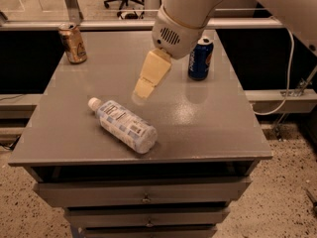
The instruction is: Place blue plastic bottle upright
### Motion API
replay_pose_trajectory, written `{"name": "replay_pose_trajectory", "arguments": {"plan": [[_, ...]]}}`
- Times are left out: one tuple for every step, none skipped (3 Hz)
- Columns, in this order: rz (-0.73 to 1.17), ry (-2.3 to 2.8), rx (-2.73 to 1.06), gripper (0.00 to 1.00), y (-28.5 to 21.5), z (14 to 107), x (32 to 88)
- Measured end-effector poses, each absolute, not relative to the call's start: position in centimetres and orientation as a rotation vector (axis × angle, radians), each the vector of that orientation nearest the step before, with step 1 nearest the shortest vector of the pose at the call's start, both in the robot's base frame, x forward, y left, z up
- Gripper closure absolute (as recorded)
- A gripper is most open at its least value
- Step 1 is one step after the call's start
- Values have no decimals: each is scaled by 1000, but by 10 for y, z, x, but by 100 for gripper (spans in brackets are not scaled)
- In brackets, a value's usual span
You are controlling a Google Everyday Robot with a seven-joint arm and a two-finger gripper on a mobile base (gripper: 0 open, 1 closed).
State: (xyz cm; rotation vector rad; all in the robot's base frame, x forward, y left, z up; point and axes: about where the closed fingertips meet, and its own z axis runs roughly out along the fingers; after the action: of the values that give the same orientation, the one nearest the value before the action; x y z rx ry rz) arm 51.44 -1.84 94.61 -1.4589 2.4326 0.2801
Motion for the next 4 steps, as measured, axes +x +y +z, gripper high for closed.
{"name": "replay_pose_trajectory", "arguments": {"plan": [[320, 2457, -1402, 0, 35, 940, 496], [303, 2450, -1379, 0, 68, 930, 486], [290, 2458, -1366, 0, 90, 903, 490], [261, 2496, -1361, 0, 99, 873, 500]]}}
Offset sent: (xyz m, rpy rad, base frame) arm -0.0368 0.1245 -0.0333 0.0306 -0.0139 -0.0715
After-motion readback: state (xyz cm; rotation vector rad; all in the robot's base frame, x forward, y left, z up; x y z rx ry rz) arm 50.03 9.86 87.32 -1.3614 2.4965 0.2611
